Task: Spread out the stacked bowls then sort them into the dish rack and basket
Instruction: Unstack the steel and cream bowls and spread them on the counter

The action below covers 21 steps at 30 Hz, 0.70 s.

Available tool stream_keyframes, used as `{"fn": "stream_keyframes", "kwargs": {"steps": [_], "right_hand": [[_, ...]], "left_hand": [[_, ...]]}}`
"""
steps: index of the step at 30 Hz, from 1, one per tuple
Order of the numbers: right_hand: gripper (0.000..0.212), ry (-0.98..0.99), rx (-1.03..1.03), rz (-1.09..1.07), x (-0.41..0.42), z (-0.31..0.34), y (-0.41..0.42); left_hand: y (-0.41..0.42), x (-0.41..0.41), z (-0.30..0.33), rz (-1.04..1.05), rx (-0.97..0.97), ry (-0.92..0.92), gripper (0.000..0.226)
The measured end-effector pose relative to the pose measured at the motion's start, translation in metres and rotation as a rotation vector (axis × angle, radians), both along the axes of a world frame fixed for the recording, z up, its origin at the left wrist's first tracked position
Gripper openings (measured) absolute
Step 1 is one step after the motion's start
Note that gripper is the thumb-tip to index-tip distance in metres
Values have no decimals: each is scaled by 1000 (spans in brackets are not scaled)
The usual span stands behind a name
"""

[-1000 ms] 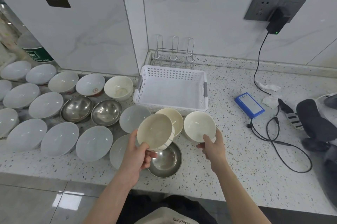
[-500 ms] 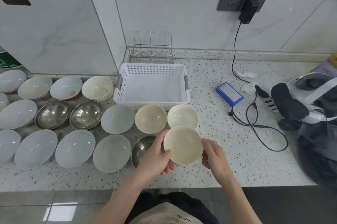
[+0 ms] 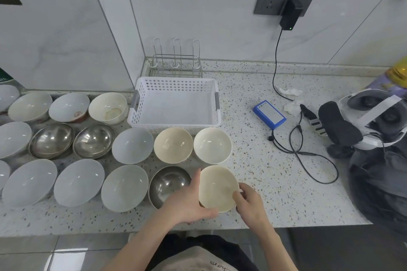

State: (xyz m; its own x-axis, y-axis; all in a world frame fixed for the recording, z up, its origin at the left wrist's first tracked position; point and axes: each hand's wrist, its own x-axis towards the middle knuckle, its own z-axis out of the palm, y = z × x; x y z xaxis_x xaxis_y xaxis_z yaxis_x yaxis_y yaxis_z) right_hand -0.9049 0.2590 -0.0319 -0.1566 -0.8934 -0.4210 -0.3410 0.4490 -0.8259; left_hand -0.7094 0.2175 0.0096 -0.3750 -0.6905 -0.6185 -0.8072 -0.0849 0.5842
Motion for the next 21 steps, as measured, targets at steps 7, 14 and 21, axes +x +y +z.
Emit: {"fn": "stream_keyframes", "kwargs": {"steps": [7,14,21], "right_hand": [[21,37,28,26,-4,-7,-6],[19,27,41,35,-5,-12,-9],[19,47,57,110,-7,-7,-13]], "left_hand": [[-6,-5,7,-35,56,-40,127],[-8,-9,3,-52,7,-158,125],[-6,-15,-4,-77,-73,-287,120]]}}
